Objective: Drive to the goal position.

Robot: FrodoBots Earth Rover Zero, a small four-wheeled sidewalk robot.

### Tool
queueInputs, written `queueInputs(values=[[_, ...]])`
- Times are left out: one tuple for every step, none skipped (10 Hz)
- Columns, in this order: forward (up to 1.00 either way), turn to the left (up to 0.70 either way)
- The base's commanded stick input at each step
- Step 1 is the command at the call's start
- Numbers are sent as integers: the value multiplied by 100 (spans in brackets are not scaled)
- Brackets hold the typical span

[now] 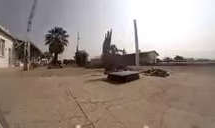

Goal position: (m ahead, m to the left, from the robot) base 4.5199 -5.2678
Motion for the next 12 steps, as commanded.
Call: queueInputs(values=[[0, -45], [0, -45], [0, -45], [0, -45], [0, -45], [0, -45], [0, -45], [0, -45], [0, -45], [0, -45], [0, -45], [70, -27]])
